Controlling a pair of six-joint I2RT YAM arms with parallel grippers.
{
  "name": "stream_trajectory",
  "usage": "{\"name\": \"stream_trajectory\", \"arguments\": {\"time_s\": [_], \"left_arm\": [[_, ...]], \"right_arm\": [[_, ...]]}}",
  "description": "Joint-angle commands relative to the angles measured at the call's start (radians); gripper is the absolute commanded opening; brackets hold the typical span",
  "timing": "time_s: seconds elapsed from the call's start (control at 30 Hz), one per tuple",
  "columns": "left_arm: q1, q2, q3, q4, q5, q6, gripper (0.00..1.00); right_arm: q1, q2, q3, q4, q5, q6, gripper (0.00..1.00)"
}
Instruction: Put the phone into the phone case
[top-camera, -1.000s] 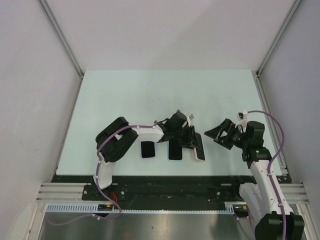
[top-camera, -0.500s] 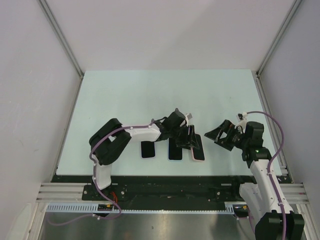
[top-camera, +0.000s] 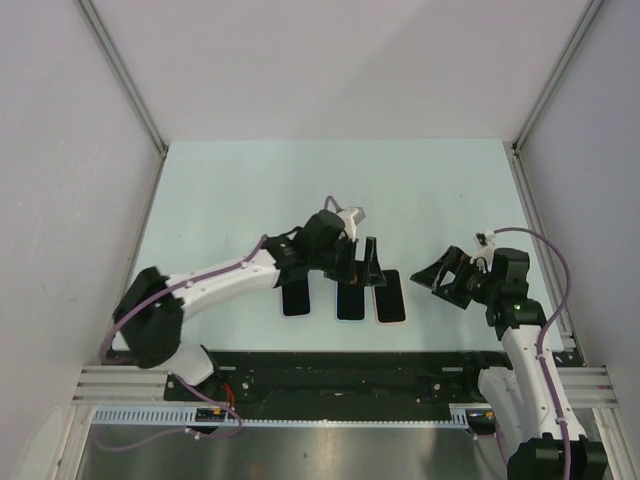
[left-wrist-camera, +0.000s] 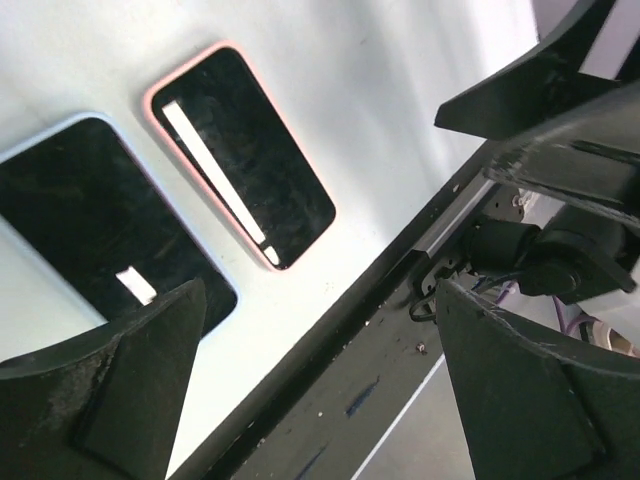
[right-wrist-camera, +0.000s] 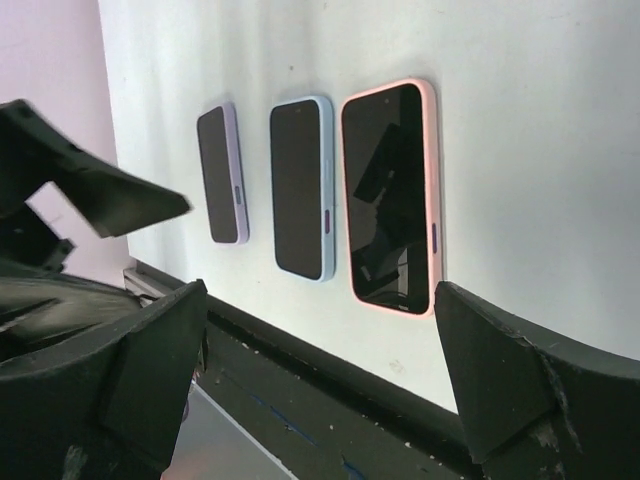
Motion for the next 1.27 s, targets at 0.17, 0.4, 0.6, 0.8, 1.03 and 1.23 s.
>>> {"name": "stream_trajectory", "arguments": {"time_s": [0.17,0.4,0.6,0.8,1.03,1.23], "left_arm": [[0.004,-0.536,-0.155,-0.031,-0.194,0.200,1.00],[0.005,-0.849,-0.264,-0.031,-0.278,0.194,1.00],[0.005,-0.960,-0.302,-0.049,-0.323,0.185,1.00],[0.005,-0.960,-0.293,-0.092,-0.326,0.183,1.00],[0.005,-0.985,-0.293,-0.103,-0.337,0.170,1.00],[0.005,-0.988,-0.296,-0.101,-0.344,0.165,1.00]], "right_arm": [[0.001,-0.124,0.210,-0.100,-0.044,-0.031,1.00],[0.001,-0.165,0.283,-0.060,-0.087,0.021,1.00],[0.001,-0.184,0.290,-0.085,-0.064,0.008,1.00],[0.001,-0.197,0.295,-0.106,-0.068,0.022,1.00],[0.001,-0.197,0.300,-0.114,-0.068,0.013,1.00],[0.001,-0.219,0.298,-0.085,-0.091,0.010,1.00]]}}
